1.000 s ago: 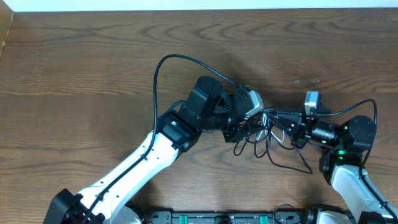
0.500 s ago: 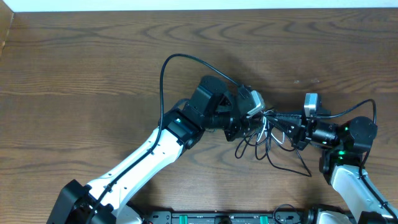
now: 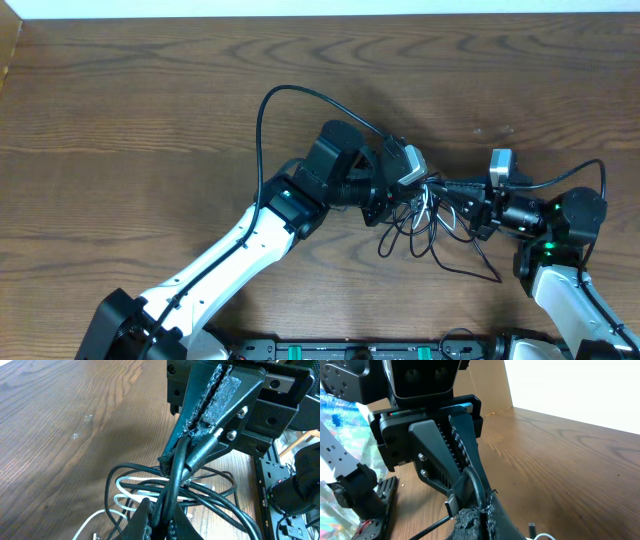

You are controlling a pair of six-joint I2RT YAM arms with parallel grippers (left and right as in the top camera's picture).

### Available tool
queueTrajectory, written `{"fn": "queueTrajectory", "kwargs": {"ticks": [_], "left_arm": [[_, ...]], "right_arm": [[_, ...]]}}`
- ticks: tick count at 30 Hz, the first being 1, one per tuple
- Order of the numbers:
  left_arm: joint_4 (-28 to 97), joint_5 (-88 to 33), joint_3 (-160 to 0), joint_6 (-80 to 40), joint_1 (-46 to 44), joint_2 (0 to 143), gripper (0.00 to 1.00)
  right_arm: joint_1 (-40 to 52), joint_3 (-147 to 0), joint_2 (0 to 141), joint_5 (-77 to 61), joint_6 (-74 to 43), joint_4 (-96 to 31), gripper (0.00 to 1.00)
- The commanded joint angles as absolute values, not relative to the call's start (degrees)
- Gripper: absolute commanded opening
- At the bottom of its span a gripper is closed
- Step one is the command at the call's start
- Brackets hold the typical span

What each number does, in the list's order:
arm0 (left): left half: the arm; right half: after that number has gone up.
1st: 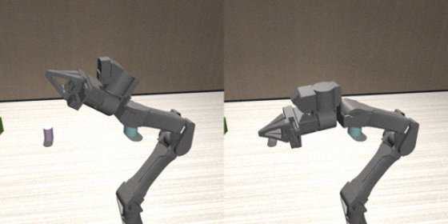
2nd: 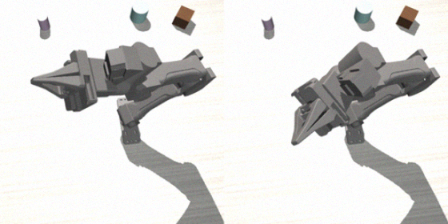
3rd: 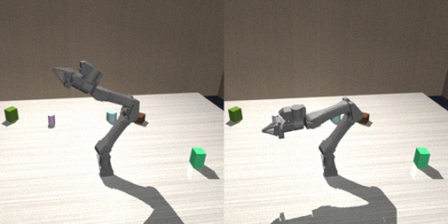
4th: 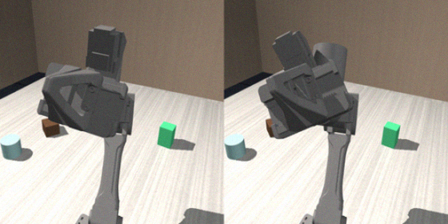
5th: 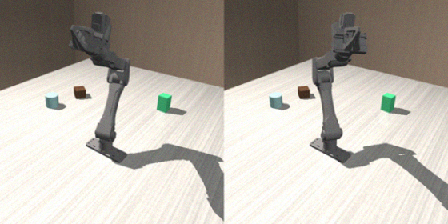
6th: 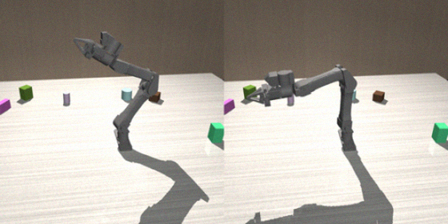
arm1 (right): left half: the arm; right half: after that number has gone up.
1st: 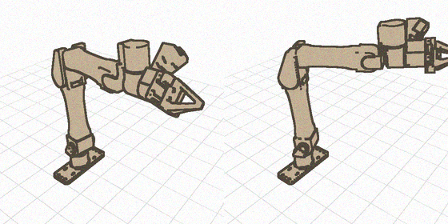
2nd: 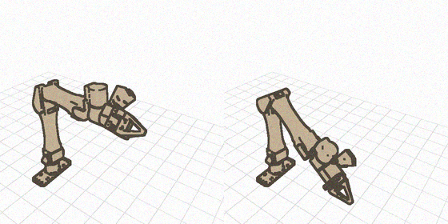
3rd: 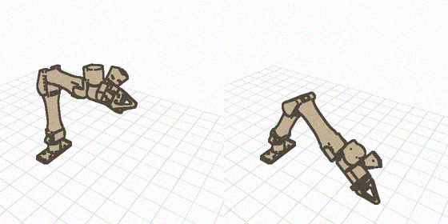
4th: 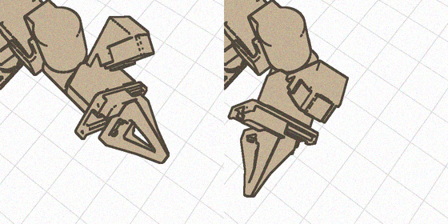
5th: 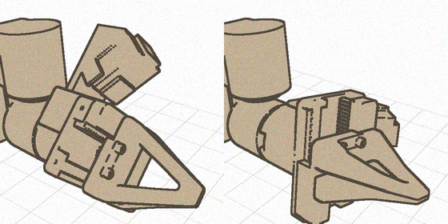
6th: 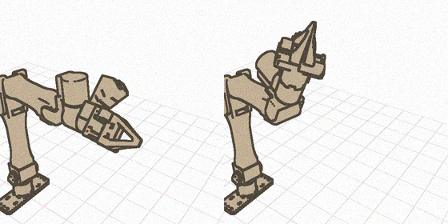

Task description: Untangle cables

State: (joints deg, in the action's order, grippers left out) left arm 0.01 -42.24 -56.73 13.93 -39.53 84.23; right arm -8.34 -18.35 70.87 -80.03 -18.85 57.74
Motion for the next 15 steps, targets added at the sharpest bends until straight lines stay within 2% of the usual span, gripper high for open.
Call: {"fn": "queueTrajectory", "kwargs": {"ticks": [1,15], "left_arm": [[-0.03,-44.38,-58.08,14.24,-38.83,82.87,0.08],[3.22,-41.95,-58.08,14.24,-35.9,78.46,0.07]], "right_arm": [[-8.38,-19.18,70.87,-79.24,-18.41,57.91,0.01],[-9.8,-19.18,70.87,-77.91,-18.81,57.87,0.01]]}}
